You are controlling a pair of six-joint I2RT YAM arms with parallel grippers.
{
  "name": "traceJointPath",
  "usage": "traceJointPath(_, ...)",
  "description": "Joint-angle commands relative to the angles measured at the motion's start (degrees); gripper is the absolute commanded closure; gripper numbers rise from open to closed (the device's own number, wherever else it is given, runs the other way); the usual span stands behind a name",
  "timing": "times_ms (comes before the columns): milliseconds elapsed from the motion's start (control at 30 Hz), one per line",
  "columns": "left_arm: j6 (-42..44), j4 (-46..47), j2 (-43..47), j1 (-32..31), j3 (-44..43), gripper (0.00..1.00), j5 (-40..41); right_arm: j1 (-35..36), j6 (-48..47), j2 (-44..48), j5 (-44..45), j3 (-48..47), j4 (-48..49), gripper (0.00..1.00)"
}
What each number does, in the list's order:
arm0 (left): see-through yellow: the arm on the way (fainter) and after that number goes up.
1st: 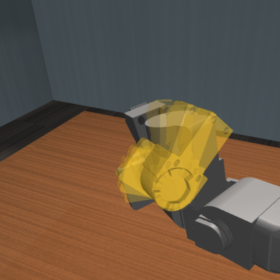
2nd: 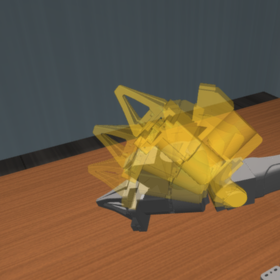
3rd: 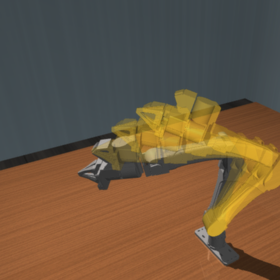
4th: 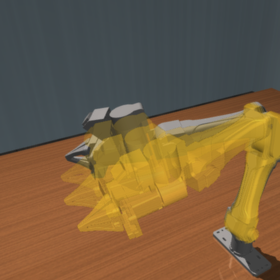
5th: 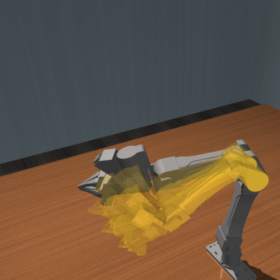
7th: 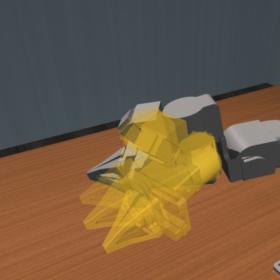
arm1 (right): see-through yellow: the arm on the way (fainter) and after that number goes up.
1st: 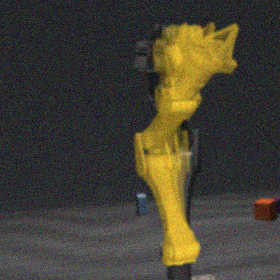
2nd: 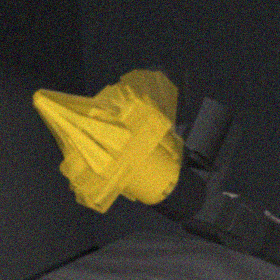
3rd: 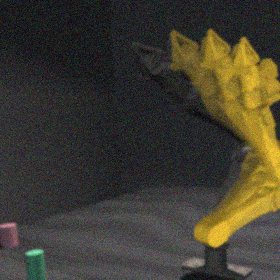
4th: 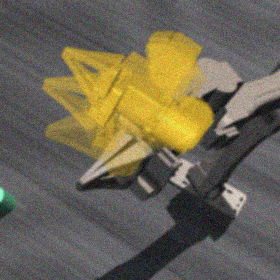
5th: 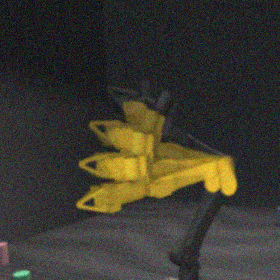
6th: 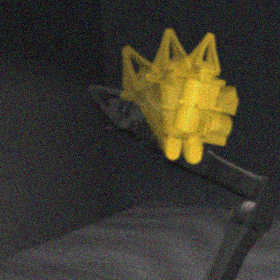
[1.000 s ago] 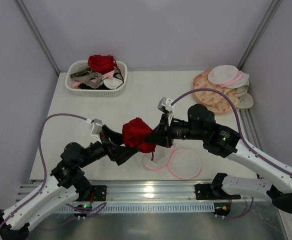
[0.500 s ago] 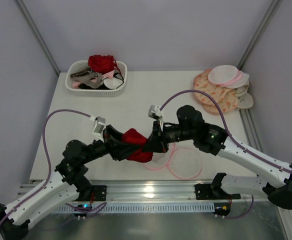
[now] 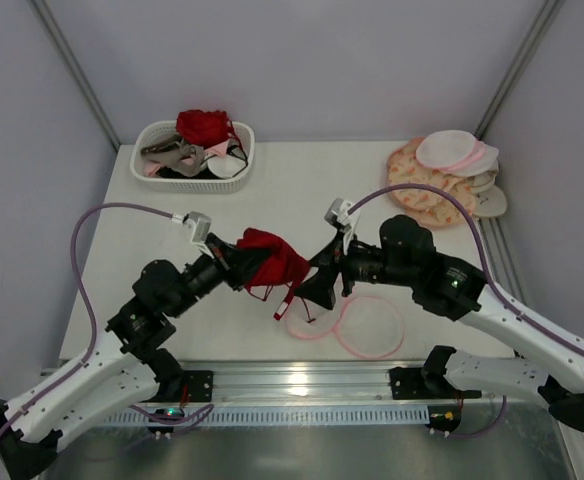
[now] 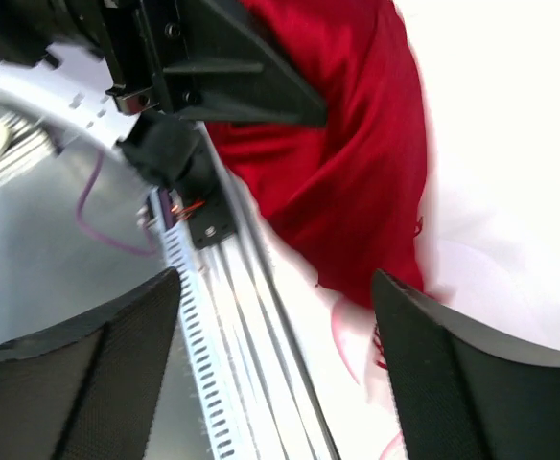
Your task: Unzip the laundry bag and remove the bra
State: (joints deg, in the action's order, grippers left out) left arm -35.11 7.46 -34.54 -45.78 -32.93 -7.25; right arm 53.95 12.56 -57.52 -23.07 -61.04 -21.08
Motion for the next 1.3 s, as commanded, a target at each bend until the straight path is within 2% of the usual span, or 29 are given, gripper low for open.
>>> traceJointPath(0,7.24,-7.02,-4.99,0.51,-7.31,1.00,19.96,0.36,1.50,7.14,16.43,-1.19,-3.52,0.15)
traceJointPath(33,7.25,-7.29,-8.40,1.47,-10.02,1.00,22.69,0.28,2.03,8.37,18.48,-1.10,-4.83,0.13)
traceJointPath(133,7.52,-4.93,-13.60,4.72,-13.55,1.00,24.03,0.36,3.35,13.21,21.39,-0.05,-6.51,0.12)
traceJointPath(233,7.78,-2.37,-21.68,11.40,-19.44,1.00,22.89,0.36,4.66,16.64,21.75,1.27,-8.61,0.11)
traceJointPath(267,7.69,-2.28,-26.32,15.24,-23.72,1.00,21.41,0.36,5.02,17.34,22.10,2.05,-9.15,0.11)
traceJointPath(367,7.69,-2.10,-36.68,20.63,-30.94,1.00,20.26,0.36,6.25,20.59,21.49,4.95,-9.51,0.10)
traceJointPath(400,7.78,-2.19,-39.43,23.77,-36.28,1.00,19.99,0.36,6.77,21.91,21.05,5.66,-9.50,0.10)
traceJointPath(533,7.60,-3.42,-52.53,29.95,-51.06,1.00,16.40,0.36,7.92,23.50,19.55,8.12,-10.46,0.10)
traceJointPath(600,7.25,-4.47,-59.89,31.62,-57.48,1.00,15.42,0.27,8.19,23.59,19.12,9.09,-10.47,0.09)
traceJointPath(633,6.99,-5.17,-62.11,32.93,-63.69,1.00,14.38,0.36,8.10,23.33,19.11,9.27,-11.25,0.09)
traceJointPath(733,6.46,-3.26,-68.10,34.52,-72.24,1.00,13.48,0.45,7.92,22.37,19.38,9.71,-12.14,0.09)
traceJointPath(833,6.63,0.44,-72.92,35.23,-77.18,1.00,13.57,0.36,7.92,21.31,19.91,10.41,-12.93,0.08)
traceJointPath(967,4.27,-2.71,-81.63,37.51,-93.41,0.99,13.57,0.36,7.83,18.32,20.08,9.97,-14.60,0.08)
traceJointPath(1067,0.94,-2.64,-87.51,39.35,-99.85,0.98,12.87,0.36,7.40,17.70,20.26,9.53,-14.95,0.08)
traceJointPath(1167,-2.32,0.53,-91.73,40.41,-102.50,0.94,13.57,0.36,6.61,16.83,21.13,8.66,-16.09,0.07)
traceJointPath(1267,-2.77,-1.22,-95.95,40.59,-104.70,0.93,13.66,0.28,5.64,14.99,22.27,7.60,-17.15,0.07)
